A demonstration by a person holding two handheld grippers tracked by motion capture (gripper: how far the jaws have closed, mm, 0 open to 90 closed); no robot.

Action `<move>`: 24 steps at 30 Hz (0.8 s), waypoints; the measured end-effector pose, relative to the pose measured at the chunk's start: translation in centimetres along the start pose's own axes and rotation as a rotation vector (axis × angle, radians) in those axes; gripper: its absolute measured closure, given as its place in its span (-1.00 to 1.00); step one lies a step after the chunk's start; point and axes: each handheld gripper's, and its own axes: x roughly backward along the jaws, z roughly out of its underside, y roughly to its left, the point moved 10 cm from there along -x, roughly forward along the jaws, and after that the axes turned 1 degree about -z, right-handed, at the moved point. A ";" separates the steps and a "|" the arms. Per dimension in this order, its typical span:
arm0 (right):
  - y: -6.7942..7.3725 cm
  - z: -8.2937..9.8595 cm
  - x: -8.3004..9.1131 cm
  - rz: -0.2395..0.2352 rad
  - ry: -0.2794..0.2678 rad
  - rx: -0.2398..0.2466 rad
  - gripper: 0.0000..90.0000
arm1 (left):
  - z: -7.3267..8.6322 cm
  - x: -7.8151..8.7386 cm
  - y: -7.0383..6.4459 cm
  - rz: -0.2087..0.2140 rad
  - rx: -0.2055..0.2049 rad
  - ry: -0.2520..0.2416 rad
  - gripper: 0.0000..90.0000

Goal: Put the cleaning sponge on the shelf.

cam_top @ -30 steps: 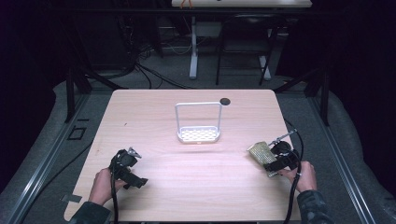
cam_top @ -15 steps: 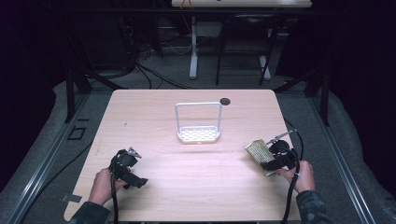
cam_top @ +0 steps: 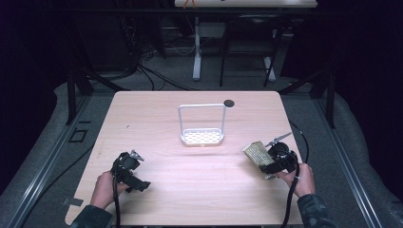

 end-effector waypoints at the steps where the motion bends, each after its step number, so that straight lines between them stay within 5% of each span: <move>1: 0.2 -0.1 0.0 -0.001 -0.005 0.004 -0.10 | 0.0 0.0 0.0 0.000 0.000 0.000 -0.99; 24: 3.3 -1.7 -0.2 -0.024 -0.011 0.068 -0.09 | 0.0 0.0 0.0 0.001 -0.001 0.001 -0.99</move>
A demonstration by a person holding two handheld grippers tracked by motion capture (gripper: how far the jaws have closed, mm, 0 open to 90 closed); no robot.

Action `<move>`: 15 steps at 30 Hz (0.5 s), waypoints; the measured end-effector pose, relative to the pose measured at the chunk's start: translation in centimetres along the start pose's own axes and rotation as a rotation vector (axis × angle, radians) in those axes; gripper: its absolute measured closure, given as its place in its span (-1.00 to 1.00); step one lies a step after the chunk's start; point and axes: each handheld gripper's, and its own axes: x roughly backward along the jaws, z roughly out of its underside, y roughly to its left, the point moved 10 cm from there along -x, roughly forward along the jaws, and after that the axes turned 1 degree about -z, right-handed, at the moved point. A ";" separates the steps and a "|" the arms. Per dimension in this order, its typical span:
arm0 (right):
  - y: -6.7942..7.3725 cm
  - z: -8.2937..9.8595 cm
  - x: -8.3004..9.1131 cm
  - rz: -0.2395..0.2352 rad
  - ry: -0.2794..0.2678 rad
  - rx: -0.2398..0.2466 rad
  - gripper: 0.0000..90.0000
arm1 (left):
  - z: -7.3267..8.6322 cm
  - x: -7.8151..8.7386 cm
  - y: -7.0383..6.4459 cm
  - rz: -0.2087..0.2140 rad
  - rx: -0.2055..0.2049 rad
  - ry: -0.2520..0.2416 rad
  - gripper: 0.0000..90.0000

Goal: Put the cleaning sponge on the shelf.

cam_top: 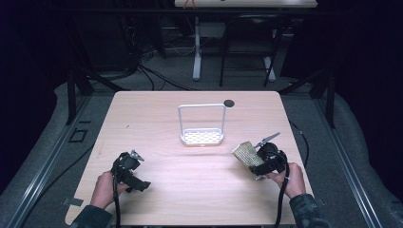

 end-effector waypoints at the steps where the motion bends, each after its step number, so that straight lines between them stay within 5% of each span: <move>1: 0.2 -0.1 0.0 -0.006 0.000 0.003 -0.09 | 0.0 0.0 0.0 -0.001 0.000 0.000 -0.99; 15: 1.8 -1.1 -0.6 -0.022 0.001 0.043 -0.08 | -0.1 -0.1 0.0 0.000 0.000 -0.001 -0.99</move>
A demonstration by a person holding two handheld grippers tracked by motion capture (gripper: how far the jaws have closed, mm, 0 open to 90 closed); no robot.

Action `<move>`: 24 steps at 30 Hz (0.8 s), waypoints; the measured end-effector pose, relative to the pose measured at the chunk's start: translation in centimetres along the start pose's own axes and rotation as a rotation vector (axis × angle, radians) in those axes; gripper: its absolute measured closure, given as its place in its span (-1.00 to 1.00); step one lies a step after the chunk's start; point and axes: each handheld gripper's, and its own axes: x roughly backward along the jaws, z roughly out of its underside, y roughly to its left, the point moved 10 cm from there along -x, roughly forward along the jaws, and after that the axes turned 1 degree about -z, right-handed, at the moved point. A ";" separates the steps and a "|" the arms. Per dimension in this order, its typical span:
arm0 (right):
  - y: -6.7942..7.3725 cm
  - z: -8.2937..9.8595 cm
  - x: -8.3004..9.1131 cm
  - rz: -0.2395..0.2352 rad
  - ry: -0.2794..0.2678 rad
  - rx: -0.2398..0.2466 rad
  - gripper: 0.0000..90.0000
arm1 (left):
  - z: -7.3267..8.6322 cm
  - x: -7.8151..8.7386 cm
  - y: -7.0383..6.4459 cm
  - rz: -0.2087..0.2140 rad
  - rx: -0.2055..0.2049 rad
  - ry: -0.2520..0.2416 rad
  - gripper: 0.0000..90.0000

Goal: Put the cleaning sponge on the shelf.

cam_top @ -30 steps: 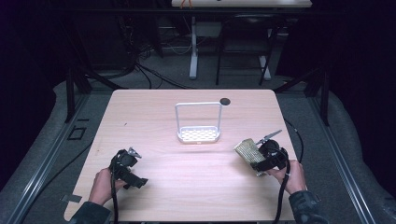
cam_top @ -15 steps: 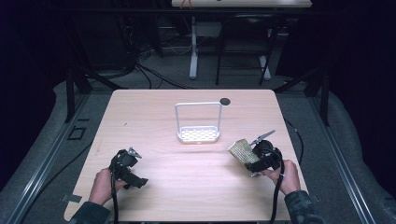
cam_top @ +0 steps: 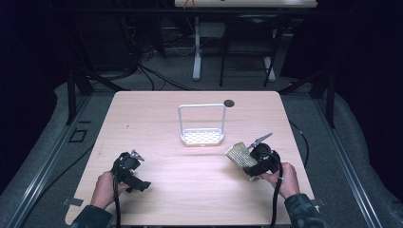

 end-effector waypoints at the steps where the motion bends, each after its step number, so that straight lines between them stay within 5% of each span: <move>1: 0.1 0.0 -0.1 0.001 0.003 0.000 -0.08 | 0.0 0.0 0.0 -0.001 0.002 0.000 -0.99; 24: 3.4 -3.8 -1.2 -0.021 -0.027 0.086 -0.07 | -0.3 0.1 0.7 -0.041 0.011 -0.013 -0.98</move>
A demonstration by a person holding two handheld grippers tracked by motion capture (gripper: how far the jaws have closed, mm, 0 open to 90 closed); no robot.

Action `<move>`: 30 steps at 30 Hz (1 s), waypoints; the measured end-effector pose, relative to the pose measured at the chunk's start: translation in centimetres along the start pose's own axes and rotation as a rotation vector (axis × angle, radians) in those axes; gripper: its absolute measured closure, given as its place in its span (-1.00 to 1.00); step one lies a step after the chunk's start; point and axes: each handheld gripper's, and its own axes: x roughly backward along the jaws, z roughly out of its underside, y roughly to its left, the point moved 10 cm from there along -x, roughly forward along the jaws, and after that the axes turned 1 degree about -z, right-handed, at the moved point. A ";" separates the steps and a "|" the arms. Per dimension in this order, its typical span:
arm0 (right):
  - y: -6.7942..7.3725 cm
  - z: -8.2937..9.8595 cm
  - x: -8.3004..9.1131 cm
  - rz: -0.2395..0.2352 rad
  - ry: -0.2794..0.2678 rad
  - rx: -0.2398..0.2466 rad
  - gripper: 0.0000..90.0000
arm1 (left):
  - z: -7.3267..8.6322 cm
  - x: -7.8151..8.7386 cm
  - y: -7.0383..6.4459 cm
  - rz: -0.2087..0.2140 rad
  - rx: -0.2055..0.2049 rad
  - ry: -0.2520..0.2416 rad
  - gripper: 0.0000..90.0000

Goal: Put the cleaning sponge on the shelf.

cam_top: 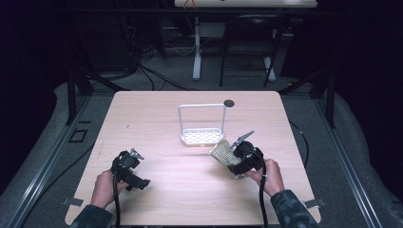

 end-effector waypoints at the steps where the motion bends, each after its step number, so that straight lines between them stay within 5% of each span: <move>1: 0.1 -0.2 0.0 -0.003 0.001 0.001 -0.07 | 0.0 0.0 0.1 -0.003 0.000 0.000 -0.98; 12: 1.1 -2.1 -0.8 -0.001 -0.019 0.017 -0.07 | -0.2 0.0 0.3 -0.030 0.003 -0.004 -0.99; 30: 1.8 -6.0 -2.5 0.031 -0.060 0.019 -0.01 | -0.4 0.0 0.2 -0.015 -0.032 -0.008 -0.99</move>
